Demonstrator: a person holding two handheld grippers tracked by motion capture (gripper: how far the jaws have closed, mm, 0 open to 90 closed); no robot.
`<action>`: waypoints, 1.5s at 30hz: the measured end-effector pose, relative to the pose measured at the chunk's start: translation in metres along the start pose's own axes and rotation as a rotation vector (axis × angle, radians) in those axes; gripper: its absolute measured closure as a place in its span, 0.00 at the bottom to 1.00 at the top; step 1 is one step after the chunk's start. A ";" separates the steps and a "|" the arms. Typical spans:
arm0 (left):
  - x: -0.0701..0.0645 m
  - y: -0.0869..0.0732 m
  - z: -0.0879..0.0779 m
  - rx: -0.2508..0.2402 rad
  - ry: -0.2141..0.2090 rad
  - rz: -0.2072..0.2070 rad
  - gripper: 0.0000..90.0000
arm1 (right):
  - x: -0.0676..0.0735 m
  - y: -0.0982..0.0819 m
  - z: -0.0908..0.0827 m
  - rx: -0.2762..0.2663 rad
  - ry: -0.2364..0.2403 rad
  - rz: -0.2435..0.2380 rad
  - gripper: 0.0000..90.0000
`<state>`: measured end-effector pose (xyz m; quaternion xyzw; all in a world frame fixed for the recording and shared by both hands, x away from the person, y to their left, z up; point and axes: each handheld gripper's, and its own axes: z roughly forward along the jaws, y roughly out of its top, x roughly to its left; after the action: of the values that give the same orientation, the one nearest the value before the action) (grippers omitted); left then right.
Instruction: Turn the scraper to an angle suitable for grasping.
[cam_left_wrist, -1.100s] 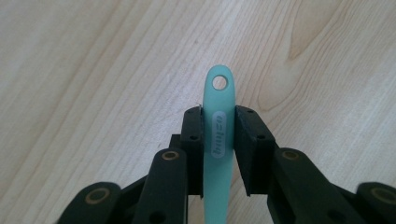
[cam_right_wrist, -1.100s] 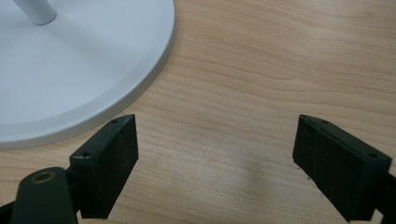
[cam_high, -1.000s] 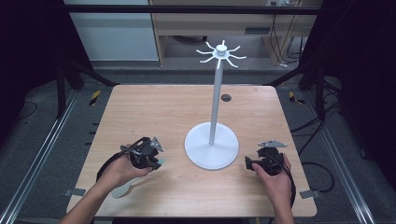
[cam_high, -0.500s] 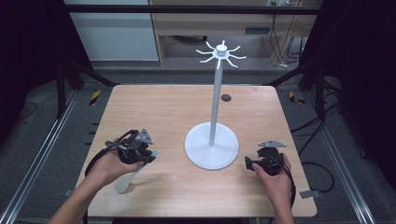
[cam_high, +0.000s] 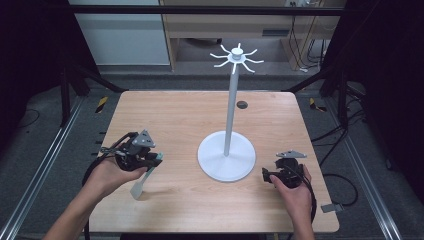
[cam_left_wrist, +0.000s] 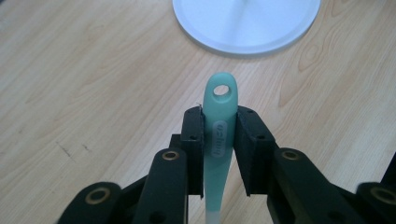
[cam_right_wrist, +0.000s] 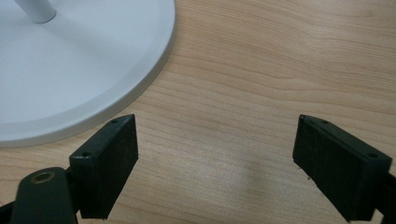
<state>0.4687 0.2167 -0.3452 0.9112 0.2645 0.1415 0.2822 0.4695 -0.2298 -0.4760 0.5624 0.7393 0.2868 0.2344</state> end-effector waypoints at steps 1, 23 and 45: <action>0.000 0.001 -0.003 -0.014 0.004 -0.005 0.82 | 0.000 0.000 0.000 0.000 0.000 0.000 0.16; 0.001 0.031 -0.039 -0.258 0.127 -0.046 0.83 | -0.001 0.000 -0.001 -0.008 0.002 0.003 0.16; -0.005 0.067 -0.054 -0.330 0.118 -0.035 0.83 | -0.001 0.000 -0.001 -0.013 0.004 0.007 0.16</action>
<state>0.4698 0.1910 -0.2634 0.8380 0.2696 0.2314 0.4141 0.4694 -0.2311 -0.4748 0.5627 0.7359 0.2937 0.2357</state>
